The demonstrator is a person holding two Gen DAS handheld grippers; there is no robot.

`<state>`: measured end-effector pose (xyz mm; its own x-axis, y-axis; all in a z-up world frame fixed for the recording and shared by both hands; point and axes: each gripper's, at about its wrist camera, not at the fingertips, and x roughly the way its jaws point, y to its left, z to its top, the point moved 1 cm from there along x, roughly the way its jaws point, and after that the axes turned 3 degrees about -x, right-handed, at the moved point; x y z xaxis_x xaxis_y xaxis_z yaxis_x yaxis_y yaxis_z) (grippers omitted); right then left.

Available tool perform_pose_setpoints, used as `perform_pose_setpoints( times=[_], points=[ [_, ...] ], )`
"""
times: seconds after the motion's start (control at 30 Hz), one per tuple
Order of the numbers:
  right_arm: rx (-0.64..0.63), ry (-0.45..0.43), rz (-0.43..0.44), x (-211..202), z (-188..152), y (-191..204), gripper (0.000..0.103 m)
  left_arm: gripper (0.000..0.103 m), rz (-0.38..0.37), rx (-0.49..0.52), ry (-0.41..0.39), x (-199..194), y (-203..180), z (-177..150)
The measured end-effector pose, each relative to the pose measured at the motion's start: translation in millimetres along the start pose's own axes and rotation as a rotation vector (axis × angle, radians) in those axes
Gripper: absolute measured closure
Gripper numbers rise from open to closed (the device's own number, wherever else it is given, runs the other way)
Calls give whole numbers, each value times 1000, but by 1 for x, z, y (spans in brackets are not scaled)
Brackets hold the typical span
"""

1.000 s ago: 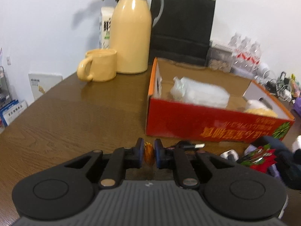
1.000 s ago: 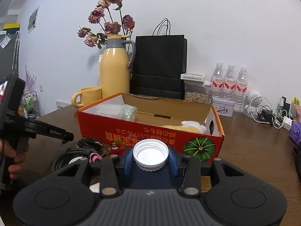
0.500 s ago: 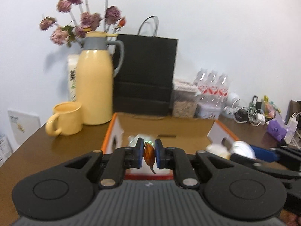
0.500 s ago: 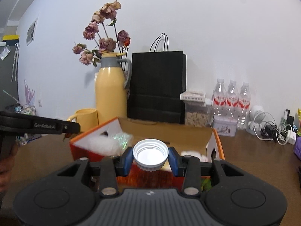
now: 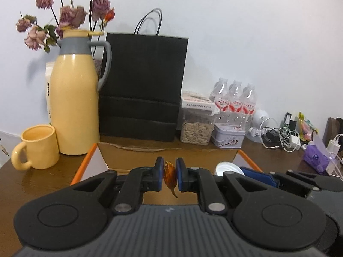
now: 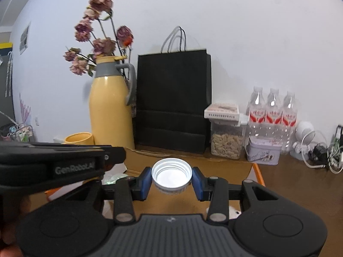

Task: Organize objects
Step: 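Drop the orange item and white cap into the box, opening both tools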

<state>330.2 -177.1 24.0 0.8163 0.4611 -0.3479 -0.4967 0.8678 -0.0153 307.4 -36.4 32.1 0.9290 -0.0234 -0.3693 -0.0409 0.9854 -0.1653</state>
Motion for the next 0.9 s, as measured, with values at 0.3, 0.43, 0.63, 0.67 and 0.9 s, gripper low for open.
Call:
perform_pose_setpoints(
  times=[0.3,0.43,0.63,0.67,0.9],
  points=[
    [-3,84,5,20,-14,-5,64,89,7,17,56,16,5,-7],
    [3,97,-14,19,-17,-6,48,31,32,8,76,19,8,-8],
    [22,98,-46,18,-18,-11,0,0,61,-2,34,14,10,-6],
    [22,101,-51,18,-18,-11,0,0,65,0,37,15,10,-6],
    [20,95,-65,15,-17,-11,0,0,68,-4,40,13,10,-5]
  ],
)
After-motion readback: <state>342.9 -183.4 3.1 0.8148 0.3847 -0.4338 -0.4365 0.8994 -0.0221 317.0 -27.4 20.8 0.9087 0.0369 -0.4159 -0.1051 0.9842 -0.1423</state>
